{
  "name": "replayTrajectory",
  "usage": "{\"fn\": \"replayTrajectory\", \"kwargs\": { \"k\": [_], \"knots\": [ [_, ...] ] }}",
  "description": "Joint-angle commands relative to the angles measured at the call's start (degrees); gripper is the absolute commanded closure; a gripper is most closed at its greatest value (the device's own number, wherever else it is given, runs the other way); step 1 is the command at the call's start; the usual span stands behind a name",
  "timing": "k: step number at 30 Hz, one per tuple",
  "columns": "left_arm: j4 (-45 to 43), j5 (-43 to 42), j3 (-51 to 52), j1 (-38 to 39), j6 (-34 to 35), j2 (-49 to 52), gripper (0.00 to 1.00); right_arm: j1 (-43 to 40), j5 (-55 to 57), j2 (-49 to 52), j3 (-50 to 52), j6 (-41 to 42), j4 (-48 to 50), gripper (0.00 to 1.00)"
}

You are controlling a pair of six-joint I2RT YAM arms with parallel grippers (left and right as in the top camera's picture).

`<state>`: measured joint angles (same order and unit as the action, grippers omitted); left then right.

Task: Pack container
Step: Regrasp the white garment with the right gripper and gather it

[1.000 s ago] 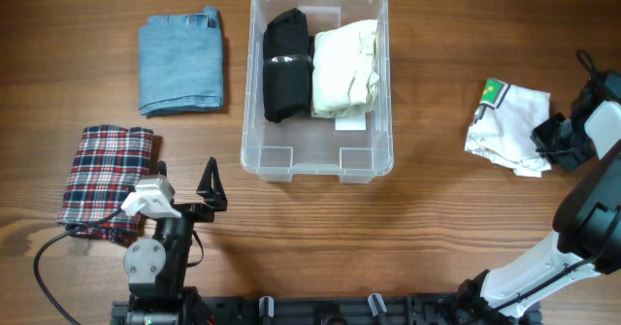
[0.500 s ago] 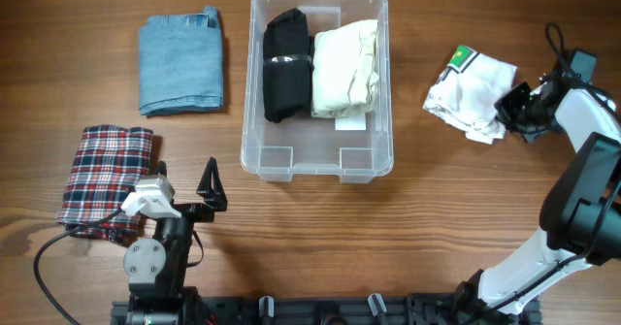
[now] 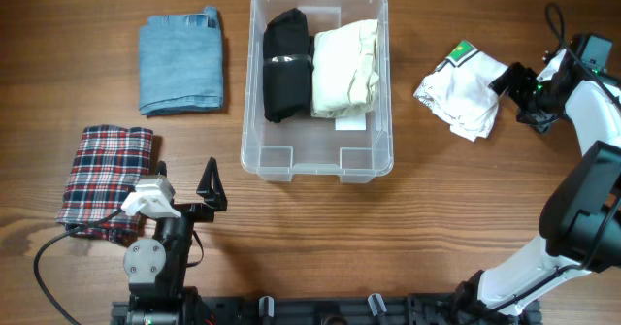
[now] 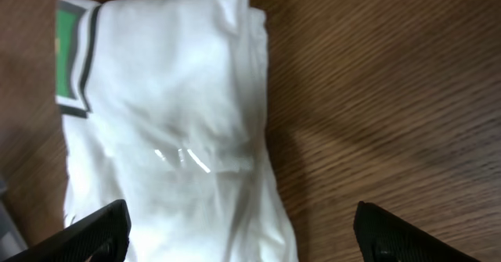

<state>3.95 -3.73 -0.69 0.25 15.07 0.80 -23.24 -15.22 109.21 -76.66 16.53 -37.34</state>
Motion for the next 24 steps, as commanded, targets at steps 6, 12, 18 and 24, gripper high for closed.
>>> {"fn": "replayTrajectory", "kwargs": {
  "k": [6, 12, 18, 24],
  "knots": [
    [0.2, 0.74, 0.37, -0.42, -1.18, -0.42, 0.0, -0.09, -3.69, -0.55, -1.22, -3.63, 1.55, 0.01],
    [0.2, 0.74, 0.37, -0.42, -1.18, -0.42, 0.0, -0.61, -4.26, 3.3, -1.22, -6.03, 2.45, 0.0],
    [0.2, 0.74, 0.37, -0.42, -1.18, -0.42, 0.0, -1.73, -6.38, 6.75, -1.22, -6.03, 3.96, 0.01],
    [0.2, 0.74, 0.35, -0.42, -1.2, -0.42, 0.0, -2.34, -14.99, 7.69, -1.22, -6.01, 7.96, 0.0]
  ]
}}
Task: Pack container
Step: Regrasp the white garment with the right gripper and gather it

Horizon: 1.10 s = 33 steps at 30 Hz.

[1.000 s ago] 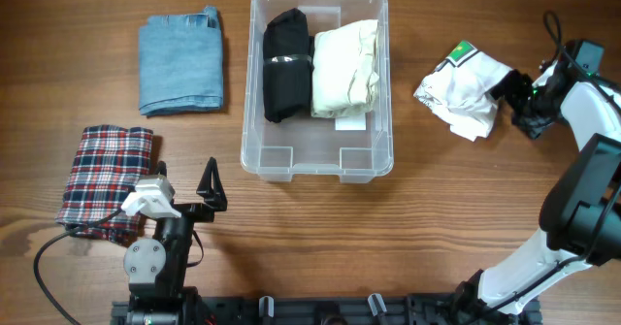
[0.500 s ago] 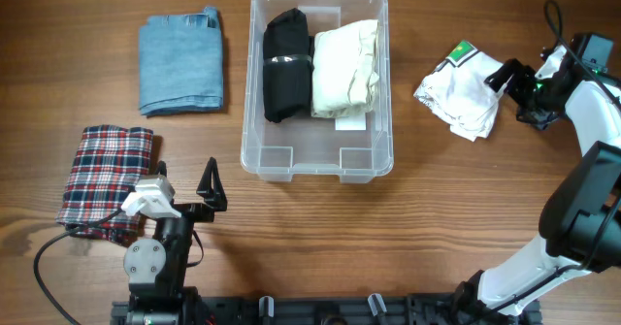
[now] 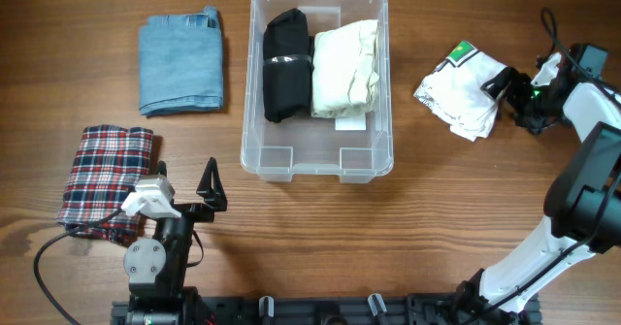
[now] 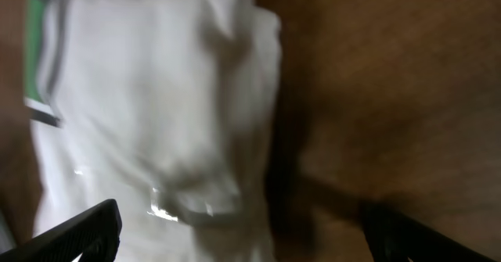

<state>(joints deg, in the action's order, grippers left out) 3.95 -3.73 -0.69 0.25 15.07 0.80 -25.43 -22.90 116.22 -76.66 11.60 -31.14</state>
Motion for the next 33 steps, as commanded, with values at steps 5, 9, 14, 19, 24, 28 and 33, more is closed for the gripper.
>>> {"fn": "replayTrajectory", "kwargs": {
  "k": [5, 9, 14, 19, 24, 28, 33],
  "knots": [
    [0.2, 0.74, 0.37, -0.42, -1.2, -0.42, 0.0, -0.15, -8.04, 0.7, -0.42, -0.9, 3.54, 0.0],
    [0.2, 0.74, 0.37, -0.42, -1.18, -0.42, 0.0, -0.15, -8.04, 1.66, 0.52, -0.87, 4.59, 0.0],
    [0.2, 0.74, 0.35, -0.42, -1.18, -0.42, 0.0, -0.15, -9.11, 4.13, 0.52, -0.48, 5.11, 0.01],
    [0.2, 0.74, 0.37, -0.42, -1.18, -0.42, 0.0, -0.09, -13.27, 5.01, 0.52, 1.42, 6.97, 0.0],
    [0.2, 0.74, 0.37, -0.42, -1.18, -0.42, 0.0, 0.26, -13.86, 6.27, 0.52, 4.28, 7.1, 0.01],
    [0.2, 0.74, 0.37, -0.42, -1.18, -0.42, 0.0, 0.57, -13.6, 7.43, 0.57, 5.33, 7.13, 0.03],
    [0.2, 0.74, 0.35, -0.42, -1.18, -0.42, 0.0, 0.61, -12.63, 7.58, 0.57, 7.87, 7.04, 0.49]
  ]
}}
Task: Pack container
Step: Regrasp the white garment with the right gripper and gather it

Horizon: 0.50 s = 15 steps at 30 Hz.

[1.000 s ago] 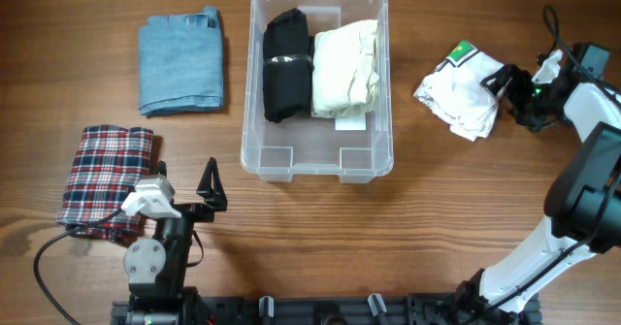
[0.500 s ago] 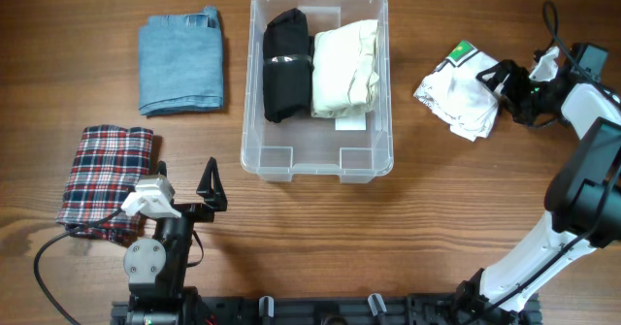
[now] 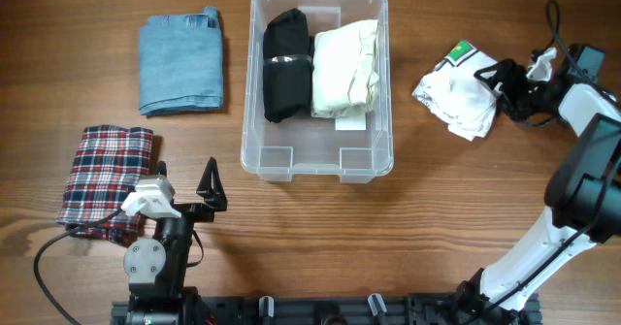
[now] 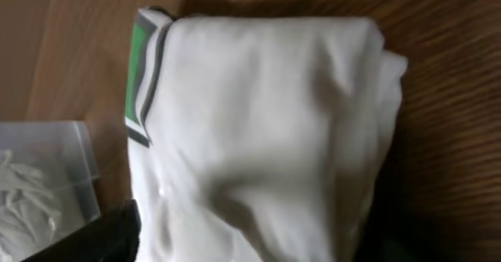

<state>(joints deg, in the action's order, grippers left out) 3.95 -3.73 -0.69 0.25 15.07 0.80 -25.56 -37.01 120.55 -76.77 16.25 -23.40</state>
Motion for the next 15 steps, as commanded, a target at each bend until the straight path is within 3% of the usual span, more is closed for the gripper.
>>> {"fn": "replayTrajectory", "kwargs": {
  "k": [1, 2, 5, 6, 9, 15],
  "knots": [
    [0.2, 0.74, 0.37, -0.42, -1.18, -0.42, 0.0, 0.74, 2.19, 3.26, 0.68, 3.96, -0.72, 0.57],
    [0.2, 0.74, 0.37, -0.42, -1.18, -0.42, 0.0, 0.74, 3.15, 3.26, 0.68, 5.01, -0.79, 0.66],
    [0.2, 0.74, 0.37, -0.42, -1.2, -0.42, 0.0, 0.74, 4.17, 3.26, 0.68, 6.71, -0.94, 0.77],
    [0.2, 0.74, 0.37, -0.42, -1.18, -0.42, 0.0, 0.74, 4.17, 3.26, 0.68, 6.86, -0.92, 0.86],
    [0.2, 0.74, 0.35, -0.42, -1.18, -0.42, 0.0, 0.74, 3.87, 3.23, 0.68, 7.23, -0.66, 0.96],
    [0.2, 0.74, 0.37, -0.42, -1.18, -0.42, 0.0, 0.72, -3.13, 2.95, 0.66, 7.93, 1.84, 0.96]
  ]
}}
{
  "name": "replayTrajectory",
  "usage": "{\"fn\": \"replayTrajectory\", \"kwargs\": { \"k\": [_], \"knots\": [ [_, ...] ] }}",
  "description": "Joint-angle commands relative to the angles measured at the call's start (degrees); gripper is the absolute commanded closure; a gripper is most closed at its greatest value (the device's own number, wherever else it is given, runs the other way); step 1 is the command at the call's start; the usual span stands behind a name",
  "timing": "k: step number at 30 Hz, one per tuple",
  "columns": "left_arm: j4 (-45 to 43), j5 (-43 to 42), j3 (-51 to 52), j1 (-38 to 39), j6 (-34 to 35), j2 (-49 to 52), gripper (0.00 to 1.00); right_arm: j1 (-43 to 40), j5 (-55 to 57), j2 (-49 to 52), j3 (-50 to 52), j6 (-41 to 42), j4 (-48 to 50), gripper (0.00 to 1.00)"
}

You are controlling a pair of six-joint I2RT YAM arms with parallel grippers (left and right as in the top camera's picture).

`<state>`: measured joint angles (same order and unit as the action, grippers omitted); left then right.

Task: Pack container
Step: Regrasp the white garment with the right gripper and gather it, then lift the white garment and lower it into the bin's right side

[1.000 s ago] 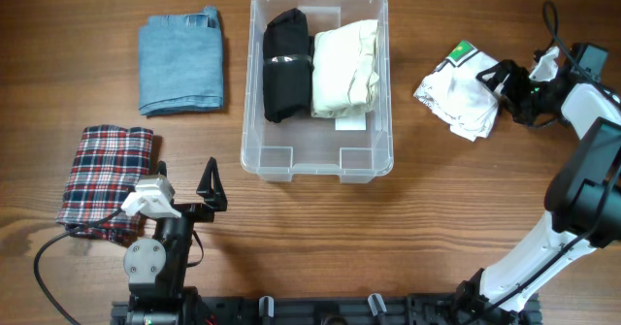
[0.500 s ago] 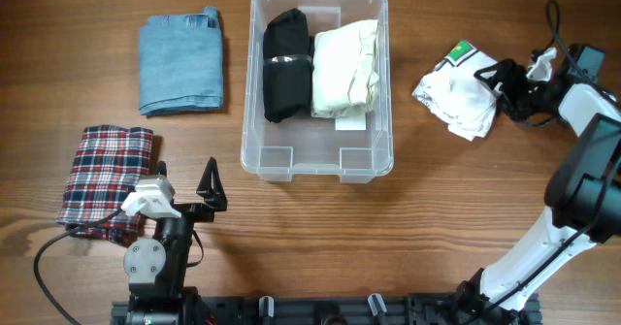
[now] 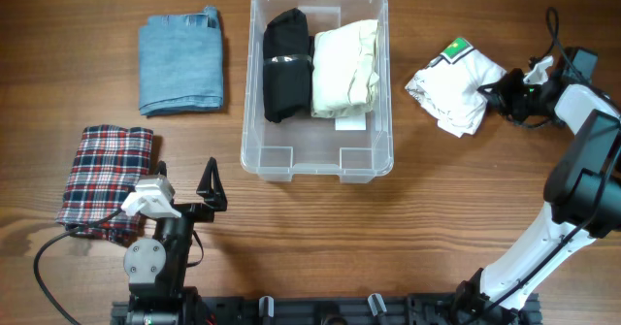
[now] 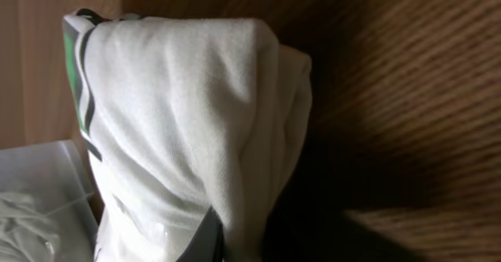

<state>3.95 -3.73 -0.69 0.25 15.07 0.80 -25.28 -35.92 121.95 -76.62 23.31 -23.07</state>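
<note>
A clear plastic container (image 3: 320, 165) stands at the table's middle, holding a black folded garment (image 3: 286, 63) and a cream one (image 3: 344, 68). To its right lies a white folded garment (image 3: 448, 87) with a green and grey label. My right gripper (image 3: 493, 90) is shut on that garment's right edge. In the right wrist view the white cloth (image 4: 180, 121) bunches over one dark finger (image 4: 205, 240); the other finger is lost in shadow. My left gripper (image 3: 212, 191) rests open near the front left, holding nothing.
A folded blue garment (image 3: 179, 63) lies left of the container at the back. A red plaid garment (image 3: 105, 175) lies at the front left beside the left arm's base. The front part of the container holds only a white label.
The right gripper has shut on the white garment's right edge, and the garment has shifted a little to the left and bunched up. The left arm has not moved.
The right gripper stood open at the white garment's right side on the table. It stayed open there, turning its view across the cloth at the two later moments. Now it is shut on the garment's edge. The container's contents have not changed.
</note>
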Motion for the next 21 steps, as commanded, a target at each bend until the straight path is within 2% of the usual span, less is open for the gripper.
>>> {"fn": "replayTrajectory", "kwargs": {
  "k": [1, 8, 21],
  "knots": [
    [0.2, 0.74, 0.37, -0.42, -1.18, -0.42, 0.0, 0.44, -5.68, 1.2, 0.46, 0.94, 2.05, 0.96],
    [0.2, 0.74, 0.35, -0.42, -1.18, -0.42, 0.0, 0.46, -14.34, -5.51, -0.68, 1.75, 2.8, 0.96],
    [0.2, 0.74, 0.37, -0.42, -1.18, -0.42, 0.0, 2.64, -20.76, -28.63, -0.81, 8.2, 3.15, 0.96]
  ]
}}
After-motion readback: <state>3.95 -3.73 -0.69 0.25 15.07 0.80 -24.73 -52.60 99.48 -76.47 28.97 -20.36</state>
